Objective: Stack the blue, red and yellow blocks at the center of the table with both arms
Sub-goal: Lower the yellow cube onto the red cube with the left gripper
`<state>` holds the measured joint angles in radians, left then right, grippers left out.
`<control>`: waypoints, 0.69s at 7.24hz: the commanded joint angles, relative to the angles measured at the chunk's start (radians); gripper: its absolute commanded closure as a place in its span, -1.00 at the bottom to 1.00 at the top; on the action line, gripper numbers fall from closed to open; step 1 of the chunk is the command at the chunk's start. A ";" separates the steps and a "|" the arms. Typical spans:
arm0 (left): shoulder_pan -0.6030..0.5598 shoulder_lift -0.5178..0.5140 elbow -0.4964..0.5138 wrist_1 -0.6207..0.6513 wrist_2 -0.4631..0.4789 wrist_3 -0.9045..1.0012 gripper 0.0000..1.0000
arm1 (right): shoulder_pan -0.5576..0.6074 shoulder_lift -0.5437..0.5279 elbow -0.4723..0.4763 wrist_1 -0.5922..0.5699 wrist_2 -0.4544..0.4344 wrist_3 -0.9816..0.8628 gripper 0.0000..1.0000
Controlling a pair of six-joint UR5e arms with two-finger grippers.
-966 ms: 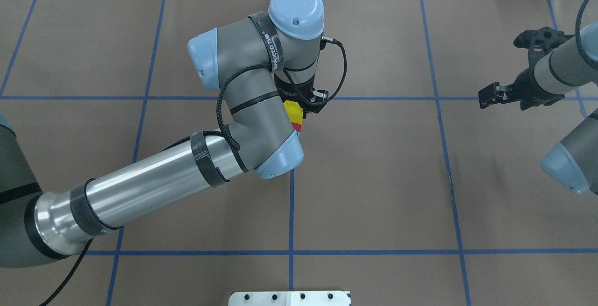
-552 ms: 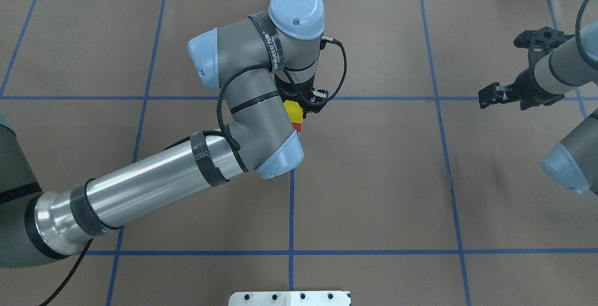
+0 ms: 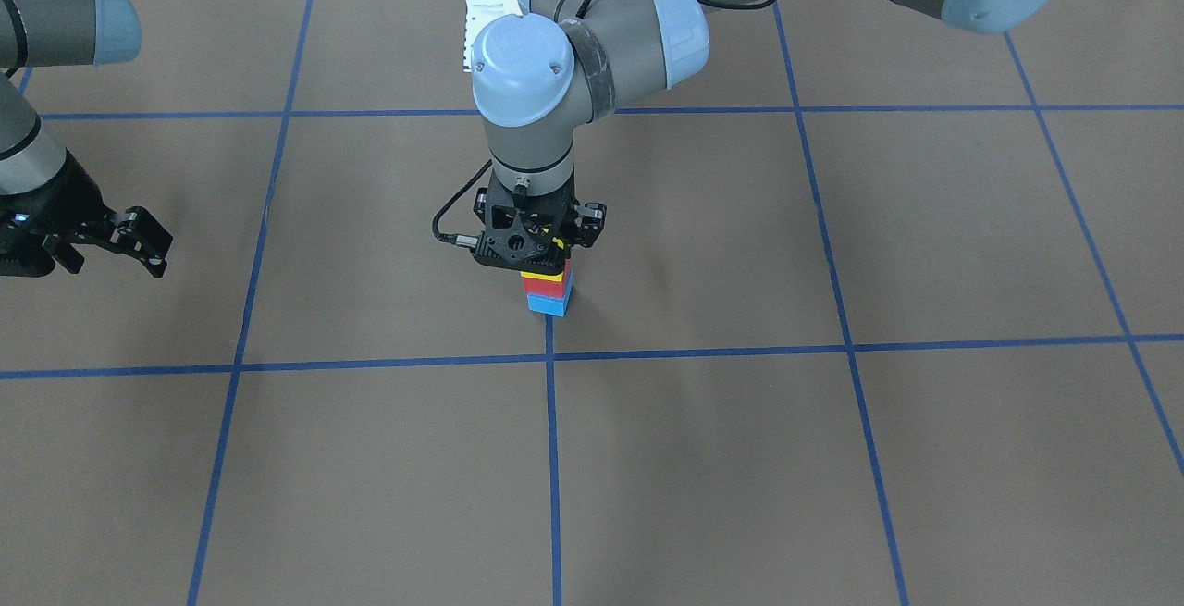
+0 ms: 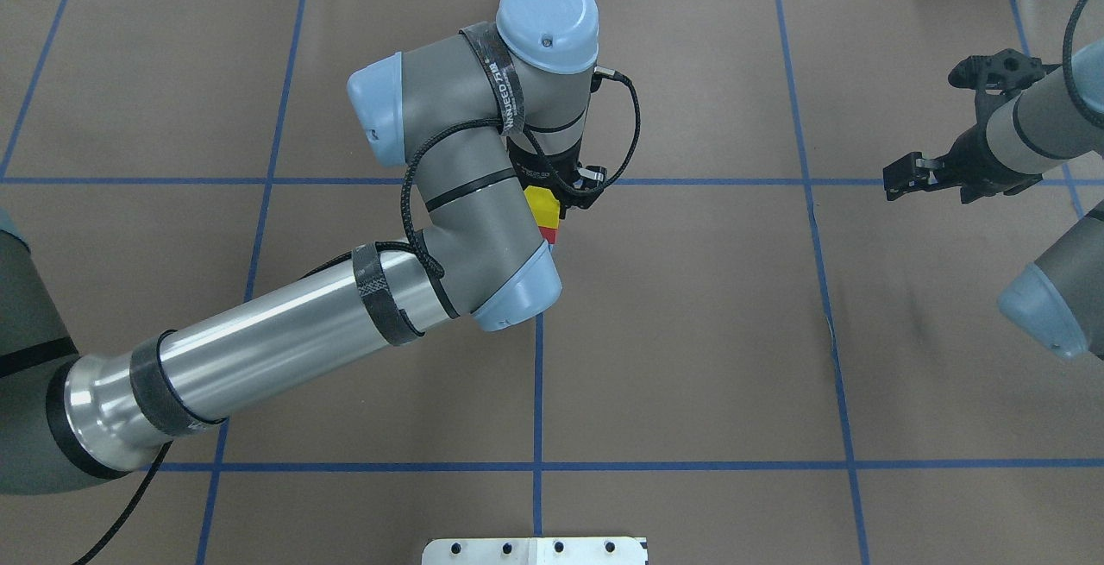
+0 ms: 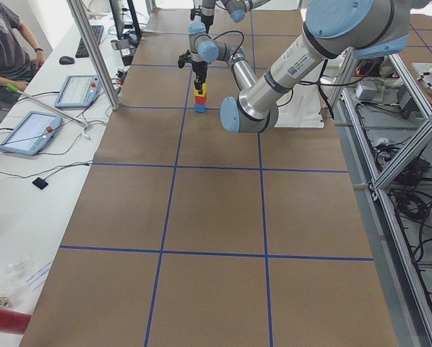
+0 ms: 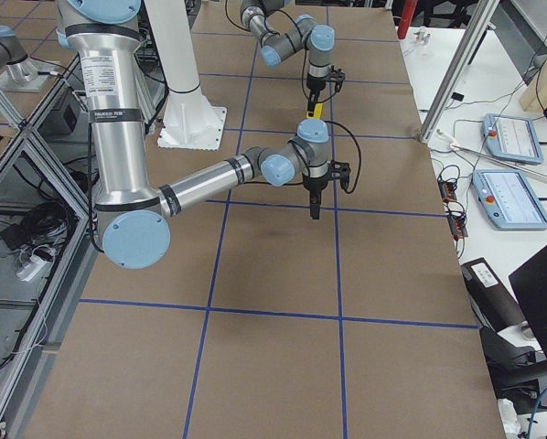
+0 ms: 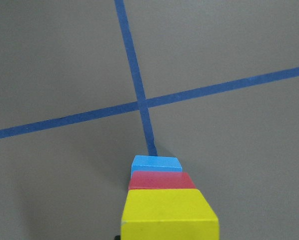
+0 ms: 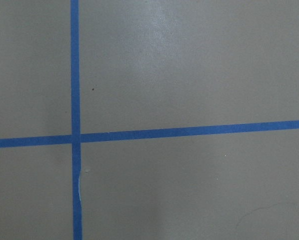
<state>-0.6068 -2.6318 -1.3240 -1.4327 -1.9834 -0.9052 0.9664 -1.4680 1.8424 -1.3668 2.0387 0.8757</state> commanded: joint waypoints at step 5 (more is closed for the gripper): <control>-0.001 0.001 0.000 0.000 0.000 -0.001 -0.98 | 0.000 0.000 0.000 0.000 -0.002 0.003 -0.99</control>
<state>-0.6074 -2.6308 -1.3238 -1.4327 -1.9835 -0.9066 0.9664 -1.4680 1.8439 -1.3668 2.0383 0.8788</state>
